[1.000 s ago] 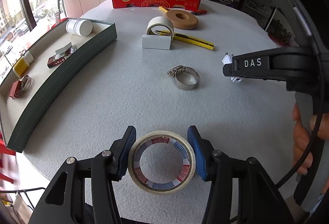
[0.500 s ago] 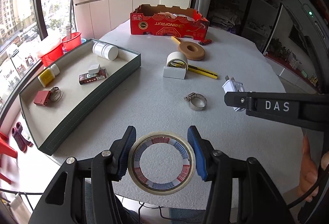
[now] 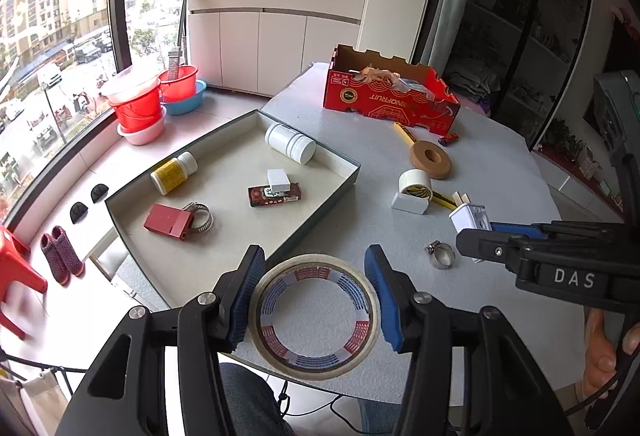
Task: Organize rigid objects
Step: 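Carry the plug with the right tool while the left tool carries the tape roll to the tray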
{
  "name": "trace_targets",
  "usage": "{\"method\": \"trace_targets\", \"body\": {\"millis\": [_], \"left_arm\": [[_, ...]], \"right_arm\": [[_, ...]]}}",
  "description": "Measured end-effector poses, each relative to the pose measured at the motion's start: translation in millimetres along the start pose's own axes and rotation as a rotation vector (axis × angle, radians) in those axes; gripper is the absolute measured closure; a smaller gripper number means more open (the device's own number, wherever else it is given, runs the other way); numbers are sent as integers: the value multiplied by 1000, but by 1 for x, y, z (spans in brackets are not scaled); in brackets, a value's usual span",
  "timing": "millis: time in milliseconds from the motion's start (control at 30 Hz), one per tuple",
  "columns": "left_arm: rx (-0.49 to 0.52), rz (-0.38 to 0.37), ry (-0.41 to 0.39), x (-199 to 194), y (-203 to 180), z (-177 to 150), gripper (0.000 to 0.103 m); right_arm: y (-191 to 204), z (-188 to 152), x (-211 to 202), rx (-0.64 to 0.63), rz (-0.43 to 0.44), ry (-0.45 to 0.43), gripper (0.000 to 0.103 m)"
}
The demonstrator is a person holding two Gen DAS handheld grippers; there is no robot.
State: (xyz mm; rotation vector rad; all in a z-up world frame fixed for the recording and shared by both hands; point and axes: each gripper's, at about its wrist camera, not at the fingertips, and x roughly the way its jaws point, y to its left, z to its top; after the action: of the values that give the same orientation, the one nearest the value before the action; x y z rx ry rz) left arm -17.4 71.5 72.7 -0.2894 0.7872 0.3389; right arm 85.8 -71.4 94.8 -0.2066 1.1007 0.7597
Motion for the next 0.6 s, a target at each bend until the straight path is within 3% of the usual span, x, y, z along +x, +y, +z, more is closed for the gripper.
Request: {"method": "trace_targets", "body": {"millis": [367,600], "left_arm": [[-129,94,33,0,73,38,47],[-170,155,54,18,104,45,47]], "right_arm": [[59,45,9,-115,85,30,70],[89,70,35,-158,124,73,70]]}}
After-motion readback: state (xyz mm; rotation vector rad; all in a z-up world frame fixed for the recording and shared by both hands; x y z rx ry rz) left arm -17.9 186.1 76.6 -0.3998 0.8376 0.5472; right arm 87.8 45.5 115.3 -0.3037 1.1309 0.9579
